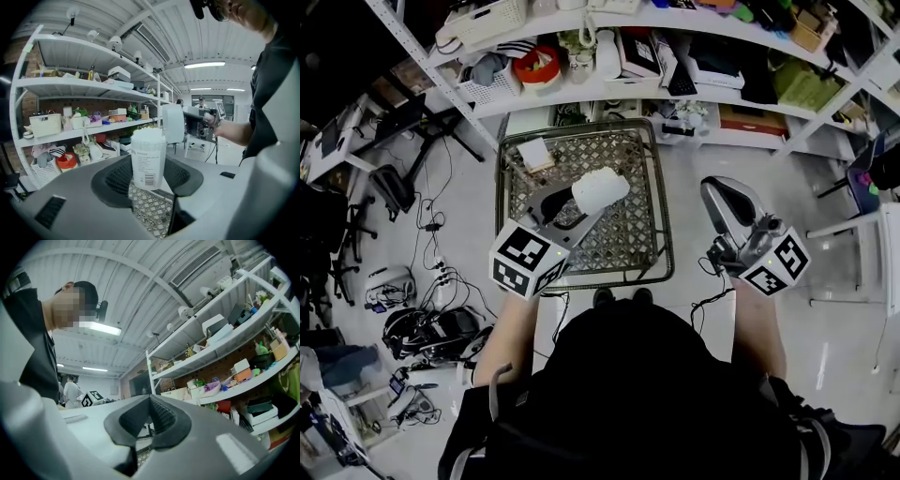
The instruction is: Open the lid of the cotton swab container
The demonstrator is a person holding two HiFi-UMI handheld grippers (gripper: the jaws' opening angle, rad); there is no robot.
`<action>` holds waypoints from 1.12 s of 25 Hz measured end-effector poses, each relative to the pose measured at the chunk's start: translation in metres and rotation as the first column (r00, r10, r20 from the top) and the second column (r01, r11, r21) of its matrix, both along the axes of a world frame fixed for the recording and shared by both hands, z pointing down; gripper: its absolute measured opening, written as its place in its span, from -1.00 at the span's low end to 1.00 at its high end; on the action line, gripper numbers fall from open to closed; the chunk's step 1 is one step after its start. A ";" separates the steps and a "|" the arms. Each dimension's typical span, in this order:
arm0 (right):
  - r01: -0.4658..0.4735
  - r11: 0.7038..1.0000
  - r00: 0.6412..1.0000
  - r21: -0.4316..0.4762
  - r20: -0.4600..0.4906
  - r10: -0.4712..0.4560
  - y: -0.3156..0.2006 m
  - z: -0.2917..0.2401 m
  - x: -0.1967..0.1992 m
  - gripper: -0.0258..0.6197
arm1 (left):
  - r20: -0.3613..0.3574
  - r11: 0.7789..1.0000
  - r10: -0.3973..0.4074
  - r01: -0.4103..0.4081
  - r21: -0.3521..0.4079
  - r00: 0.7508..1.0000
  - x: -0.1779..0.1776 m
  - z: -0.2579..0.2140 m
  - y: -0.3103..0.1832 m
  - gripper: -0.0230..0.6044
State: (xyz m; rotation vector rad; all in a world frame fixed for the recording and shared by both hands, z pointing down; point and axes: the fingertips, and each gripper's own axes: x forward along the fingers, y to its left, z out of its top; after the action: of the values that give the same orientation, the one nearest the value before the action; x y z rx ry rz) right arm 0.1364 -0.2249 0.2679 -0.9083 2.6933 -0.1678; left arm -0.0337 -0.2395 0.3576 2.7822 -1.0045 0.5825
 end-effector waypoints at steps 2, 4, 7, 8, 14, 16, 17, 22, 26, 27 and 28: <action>-0.043 0.999 0.998 -0.025 0.040 0.044 -0.005 0.003 0.012 -0.89 | 0.003 0.999 -0.041 0.041 0.020 0.999 -0.006 -0.001 -0.006 -0.30; -0.075 0.996 0.996 -0.049 0.051 0.078 -0.010 0.008 0.020 -0.89 | -0.003 0.997 -0.072 0.072 0.021 0.997 -0.012 0.000 -0.010 -0.30; -0.101 0.992 0.994 -0.077 0.036 0.104 -0.015 0.016 0.022 -0.89 | -0.009 0.994 -0.112 0.112 0.016 0.994 -0.021 0.004 -0.015 -0.30; -0.105 0.991 0.994 -0.086 0.029 0.108 -0.016 0.019 0.021 -0.89 | -0.009 0.992 -0.124 0.124 0.015 0.992 -0.023 0.005 -0.016 -0.30; -0.123 0.986 0.992 -0.114 -0.016 0.122 -0.020 0.031 0.022 -0.89 | -0.012 0.987 -0.158 0.158 -0.005 0.987 -0.026 0.014 -0.017 -0.30; -0.132 0.985 0.991 -0.111 -0.018 0.131 -0.021 0.032 0.023 -0.89 | -0.009 0.987 -0.163 0.163 -0.008 0.987 -0.027 0.015 -0.018 -0.30; -0.136 0.985 0.991 -0.108 -0.016 0.135 -0.021 0.031 0.024 -0.89 | -0.006 0.986 -0.164 0.164 -0.007 0.986 -0.027 0.016 -0.018 -0.30; -0.149 0.983 0.989 -0.110 -0.024 0.147 -0.021 0.033 0.028 -0.89 | -0.001 0.986 -0.167 0.167 -0.008 0.986 -0.027 0.019 -0.014 -0.30; -0.150 0.983 0.988 -0.101 -0.059 0.144 -0.020 0.035 0.026 -0.90 | -0.001 0.987 -0.160 0.160 -0.012 0.987 -0.024 0.021 -0.012 -0.30; -0.150 0.984 0.987 -0.100 -0.064 0.144 -0.019 0.036 0.026 -0.90 | -0.001 0.987 -0.158 0.158 -0.013 0.988 -0.023 0.021 -0.011 -0.30; -0.150 0.984 0.987 -0.099 -0.065 0.144 -0.019 0.036 0.026 -0.90 | -0.001 0.988 -0.156 0.156 -0.015 0.988 -0.022 0.022 -0.011 -0.30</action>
State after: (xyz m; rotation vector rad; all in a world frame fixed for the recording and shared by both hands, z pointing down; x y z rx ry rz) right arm 0.1621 -0.2442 0.3037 -1.1561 2.6776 -0.2556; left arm -0.0557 -0.2501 0.3792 2.6595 -1.1981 0.5622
